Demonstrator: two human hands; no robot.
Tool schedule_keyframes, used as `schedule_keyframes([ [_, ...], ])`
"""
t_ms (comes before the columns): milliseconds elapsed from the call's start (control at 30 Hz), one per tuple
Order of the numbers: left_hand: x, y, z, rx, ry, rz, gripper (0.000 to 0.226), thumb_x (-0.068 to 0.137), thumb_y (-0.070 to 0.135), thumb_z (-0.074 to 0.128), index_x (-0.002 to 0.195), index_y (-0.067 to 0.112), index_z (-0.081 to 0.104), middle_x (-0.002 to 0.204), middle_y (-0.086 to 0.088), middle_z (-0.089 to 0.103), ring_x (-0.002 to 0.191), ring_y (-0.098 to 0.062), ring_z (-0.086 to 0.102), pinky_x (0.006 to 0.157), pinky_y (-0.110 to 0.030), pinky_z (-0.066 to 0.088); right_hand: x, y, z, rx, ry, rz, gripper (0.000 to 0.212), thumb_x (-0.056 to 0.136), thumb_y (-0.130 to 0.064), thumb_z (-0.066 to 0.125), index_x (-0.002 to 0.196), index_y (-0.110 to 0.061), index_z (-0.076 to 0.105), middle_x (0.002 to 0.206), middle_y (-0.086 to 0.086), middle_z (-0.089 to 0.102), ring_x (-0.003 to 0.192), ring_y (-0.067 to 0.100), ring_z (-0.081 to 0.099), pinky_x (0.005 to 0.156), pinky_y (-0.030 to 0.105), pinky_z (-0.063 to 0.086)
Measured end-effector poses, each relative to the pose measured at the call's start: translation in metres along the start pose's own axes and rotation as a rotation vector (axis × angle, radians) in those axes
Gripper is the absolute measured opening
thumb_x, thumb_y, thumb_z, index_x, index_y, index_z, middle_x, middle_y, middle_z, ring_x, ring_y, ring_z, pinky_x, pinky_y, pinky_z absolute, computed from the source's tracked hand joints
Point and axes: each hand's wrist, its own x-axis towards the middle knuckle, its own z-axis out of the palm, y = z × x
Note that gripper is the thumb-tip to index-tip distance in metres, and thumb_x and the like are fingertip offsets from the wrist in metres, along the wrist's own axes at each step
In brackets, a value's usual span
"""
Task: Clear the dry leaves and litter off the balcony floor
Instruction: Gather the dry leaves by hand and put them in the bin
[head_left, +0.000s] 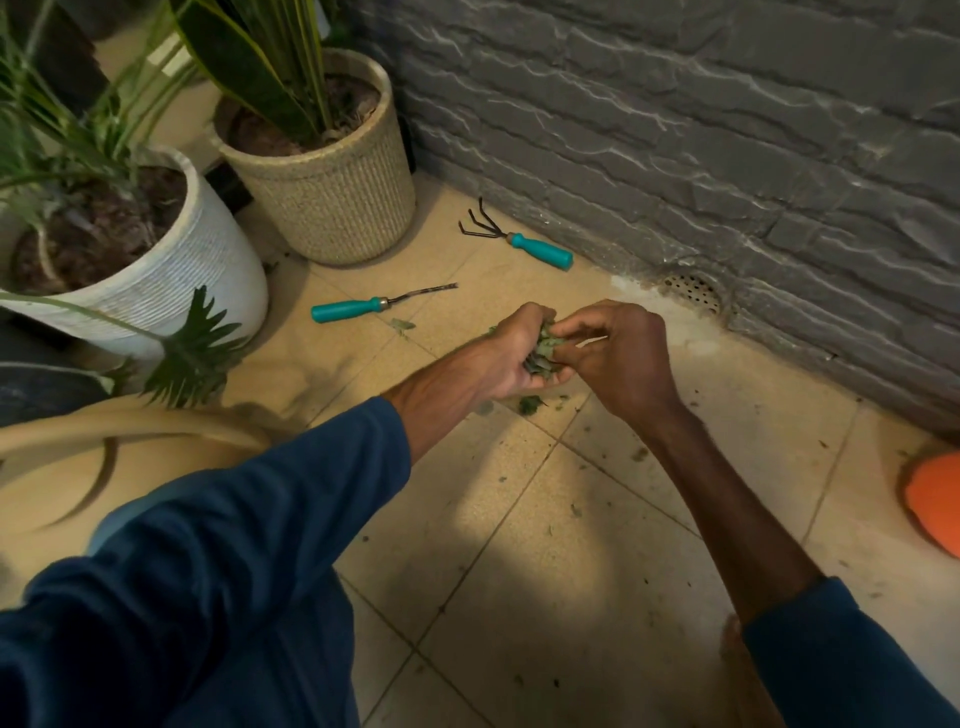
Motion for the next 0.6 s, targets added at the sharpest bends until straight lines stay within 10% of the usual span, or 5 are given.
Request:
schedule_keyframes([
  [267,0.003,-0.002,-0.018,0.105,0.191,0.122,0.025,0.099,0.026,0.047,0.086,0.016,0.066,0.085,-0.004,0.068,0.080,-0.018,0.061,0.056,-0.030,0.049,0.003,-0.025,0.021,-0.070,-0.110,-0.083,0.028,0.076,-0.001,0.081,0.100,-0.015,0.080,0.084,-0.012,0.072,0.070,-0.009,0.062,0.064,0.002,0.045],
  [600,0.001,0.003,-0.049,0.077,0.254,0.177,0.032,0.103,0.022,0.043,0.074,0.015,0.056,0.061,-0.001,0.052,0.043,-0.011,0.042,0.038,-0.020,0.026,0.001,0.012,0.019,0.201,-0.081,0.082,0.023,0.088,-0.002,0.070,0.100,-0.018,0.080,0.095,-0.010,0.078,0.089,0.001,0.072,0.083,0.019,0.057],
])
